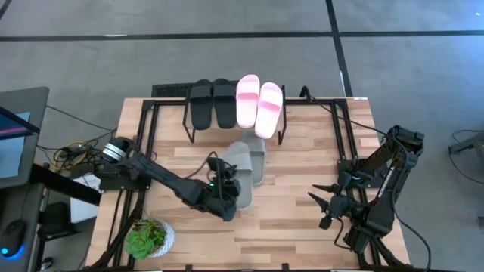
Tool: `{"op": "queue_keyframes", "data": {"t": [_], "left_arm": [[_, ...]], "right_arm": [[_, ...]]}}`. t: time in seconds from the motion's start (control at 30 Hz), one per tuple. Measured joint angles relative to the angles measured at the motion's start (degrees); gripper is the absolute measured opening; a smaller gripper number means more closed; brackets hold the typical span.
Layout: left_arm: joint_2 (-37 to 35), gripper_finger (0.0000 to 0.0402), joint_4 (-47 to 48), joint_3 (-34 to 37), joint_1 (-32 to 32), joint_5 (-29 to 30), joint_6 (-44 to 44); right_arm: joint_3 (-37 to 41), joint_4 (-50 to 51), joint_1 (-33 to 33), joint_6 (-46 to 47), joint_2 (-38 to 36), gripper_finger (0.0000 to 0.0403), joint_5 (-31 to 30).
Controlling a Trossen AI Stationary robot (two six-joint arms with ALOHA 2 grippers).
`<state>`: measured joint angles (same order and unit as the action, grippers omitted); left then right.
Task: Pick and place slides into the shelf
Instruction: Put the gray slide under the shelf
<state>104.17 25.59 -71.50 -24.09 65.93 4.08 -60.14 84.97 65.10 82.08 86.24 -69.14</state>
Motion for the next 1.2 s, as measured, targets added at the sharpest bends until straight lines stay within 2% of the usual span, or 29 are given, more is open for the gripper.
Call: {"op": "queue_keyframes", "data": {"t": [0.23, 0.43, 0.53, 0.83, 1.1, 1.2], "left_arm": [[-8.6, 0.0, -0.1, 10.5, -1.8, 2.2, 7.6], [-10.6, 0.0, -0.2, 13.5, -1.7, 1.7, 8.8], [-10.6, 0.0, -0.4, 14.1, -0.6, -0.4, 7.8], [-10.6, 0.0, -15.5, 21.1, 3.3, -5.7, 1.0], [-10.5, 0.0, -22.1, 24.4, 6.8, -9.1, -5.7], [-10.5, 0.0, -26.4, 25.6, 8.5, -12.5, -9.5]], "right_arm": [[0.0, 0.0, -0.6, 0.0, 0.0, 0.0127, -1.5], [0.0, -0.3, -2.7, -0.1, 0.0, 0.0127, -1.8], [0.0, -0.3, -3.9, -0.1, 0.0, 0.0127, -1.8], [0.0, -1.3, -5.9, -2.9, 2.8, 0.0127, -1.7], [0.1, -1.4, -6.0, -2.6, 6.1, 0.0127, -1.6], [0.1, -1.4, -6.0, -2.6, 6.4, 0.0127, -1.6]]}}
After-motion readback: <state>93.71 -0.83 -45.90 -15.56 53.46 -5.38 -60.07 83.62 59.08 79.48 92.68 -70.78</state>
